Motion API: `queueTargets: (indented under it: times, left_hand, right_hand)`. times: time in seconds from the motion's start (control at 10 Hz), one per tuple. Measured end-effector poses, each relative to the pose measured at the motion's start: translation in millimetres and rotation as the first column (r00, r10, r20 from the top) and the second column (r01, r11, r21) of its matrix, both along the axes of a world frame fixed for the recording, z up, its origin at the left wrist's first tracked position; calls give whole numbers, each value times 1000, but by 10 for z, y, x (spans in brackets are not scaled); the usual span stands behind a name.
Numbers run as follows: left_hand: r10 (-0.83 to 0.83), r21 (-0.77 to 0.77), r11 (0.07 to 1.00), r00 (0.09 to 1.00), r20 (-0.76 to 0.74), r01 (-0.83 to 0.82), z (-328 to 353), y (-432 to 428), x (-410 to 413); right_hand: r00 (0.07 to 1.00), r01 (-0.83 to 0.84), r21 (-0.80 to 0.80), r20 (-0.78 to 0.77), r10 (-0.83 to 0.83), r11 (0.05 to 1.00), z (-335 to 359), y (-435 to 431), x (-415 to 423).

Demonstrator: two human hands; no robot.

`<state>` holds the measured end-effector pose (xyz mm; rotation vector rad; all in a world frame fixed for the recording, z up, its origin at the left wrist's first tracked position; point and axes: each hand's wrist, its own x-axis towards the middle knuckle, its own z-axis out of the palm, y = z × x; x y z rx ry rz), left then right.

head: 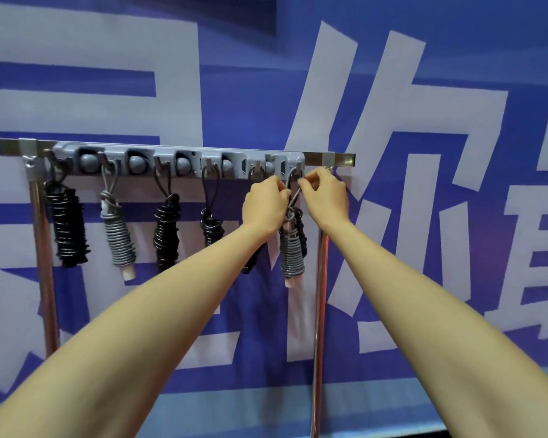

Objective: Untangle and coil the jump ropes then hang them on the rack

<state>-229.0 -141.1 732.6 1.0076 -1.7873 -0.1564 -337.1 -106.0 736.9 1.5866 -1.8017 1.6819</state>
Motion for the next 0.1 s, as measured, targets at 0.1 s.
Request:
queueTargets:
  times: [0.1]
  left_hand:
    - [-24, -3, 1000, 1000, -15, 24, -67, -2, 77]
  right_hand:
    - [982, 108, 19, -157, -104, 994, -103, 55, 12]
